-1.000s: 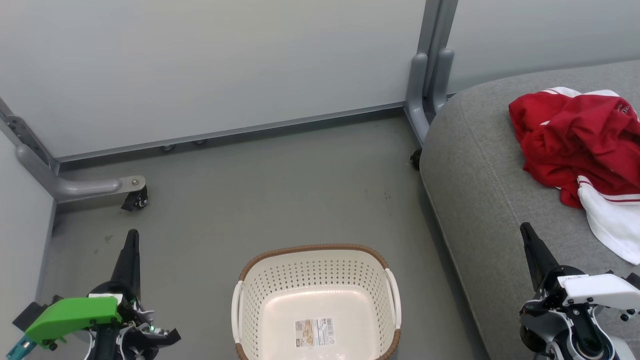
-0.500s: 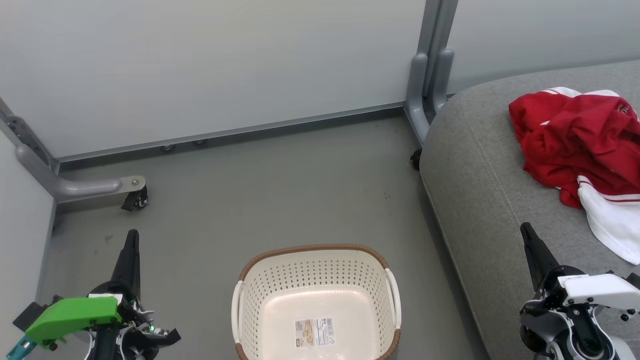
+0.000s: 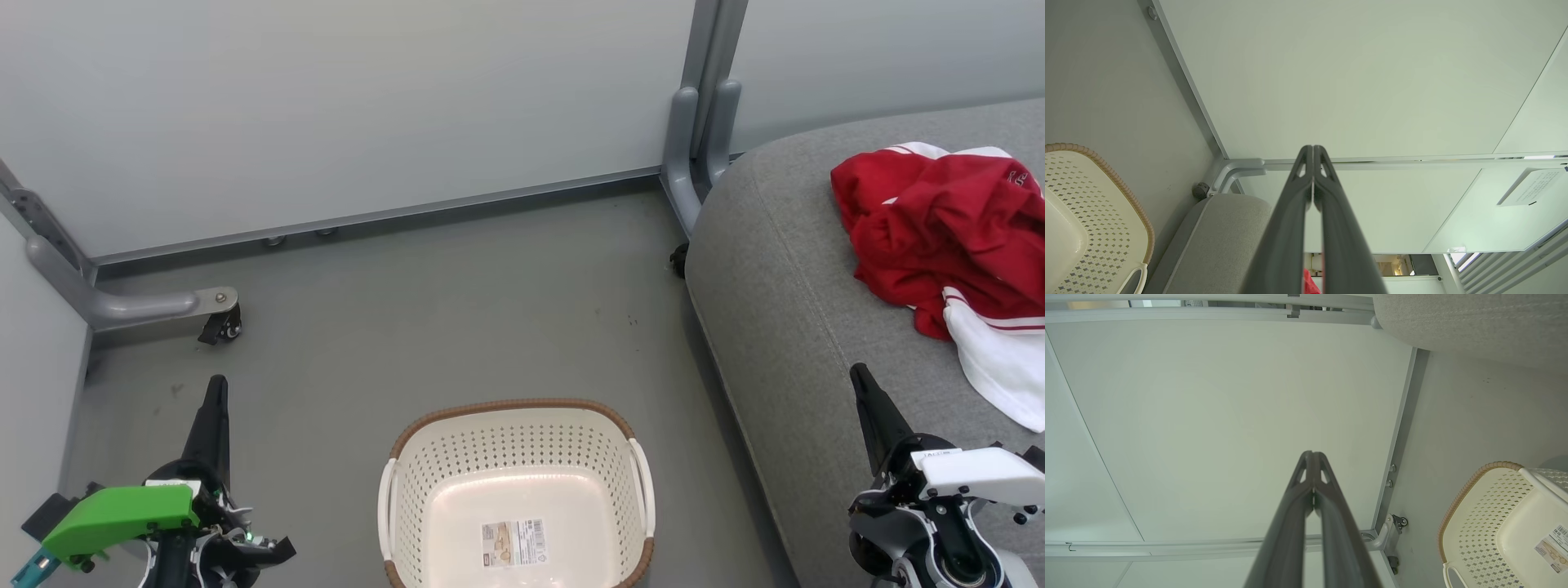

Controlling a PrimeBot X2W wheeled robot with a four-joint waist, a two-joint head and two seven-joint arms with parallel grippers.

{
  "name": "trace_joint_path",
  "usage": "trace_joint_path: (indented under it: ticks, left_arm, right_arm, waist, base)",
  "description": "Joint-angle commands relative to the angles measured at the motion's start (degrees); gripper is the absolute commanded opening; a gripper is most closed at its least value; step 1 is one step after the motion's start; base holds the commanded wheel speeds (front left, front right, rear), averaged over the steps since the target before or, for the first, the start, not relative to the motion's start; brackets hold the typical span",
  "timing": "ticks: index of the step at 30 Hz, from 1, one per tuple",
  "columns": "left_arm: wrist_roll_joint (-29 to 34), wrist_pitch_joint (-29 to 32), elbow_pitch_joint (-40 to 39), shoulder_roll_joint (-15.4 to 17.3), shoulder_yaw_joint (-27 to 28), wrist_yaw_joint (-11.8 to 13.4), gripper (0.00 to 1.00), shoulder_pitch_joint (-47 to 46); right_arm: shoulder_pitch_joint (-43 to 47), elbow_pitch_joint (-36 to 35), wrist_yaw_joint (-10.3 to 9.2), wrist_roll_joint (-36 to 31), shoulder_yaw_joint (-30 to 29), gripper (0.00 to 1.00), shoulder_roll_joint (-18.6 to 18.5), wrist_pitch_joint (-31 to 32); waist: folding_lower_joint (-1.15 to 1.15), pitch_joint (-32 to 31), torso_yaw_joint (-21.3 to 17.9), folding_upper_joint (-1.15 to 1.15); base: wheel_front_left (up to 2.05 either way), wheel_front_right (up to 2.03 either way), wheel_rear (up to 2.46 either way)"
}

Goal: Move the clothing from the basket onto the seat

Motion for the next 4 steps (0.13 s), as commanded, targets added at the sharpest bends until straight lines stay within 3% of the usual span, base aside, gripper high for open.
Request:
trace_joint_path:
  ticks: [1,4]
  left_arm:
    - [0.19,0.15,0.05,-0.02,0.22,-0.28,0.00,-0.75]
    - [0.25,0.15,0.05,-0.04,0.26,-0.28,0.00,-0.75]
  right_arm:
    - [-0.56,0.15,0.00,-0.23,-0.16,0.00,-0.07,0.29]
    - [-0.57,0.16,0.00,-0.21,-0.18,0.00,-0.06,0.29]
  waist:
    - [0.00,0.00,0.00,0.00]
    - [0.00,0.00,0.00,0.00]
  base:
    - [0.00,0.00,0.00]
    - [0.00,0.00,0.00]
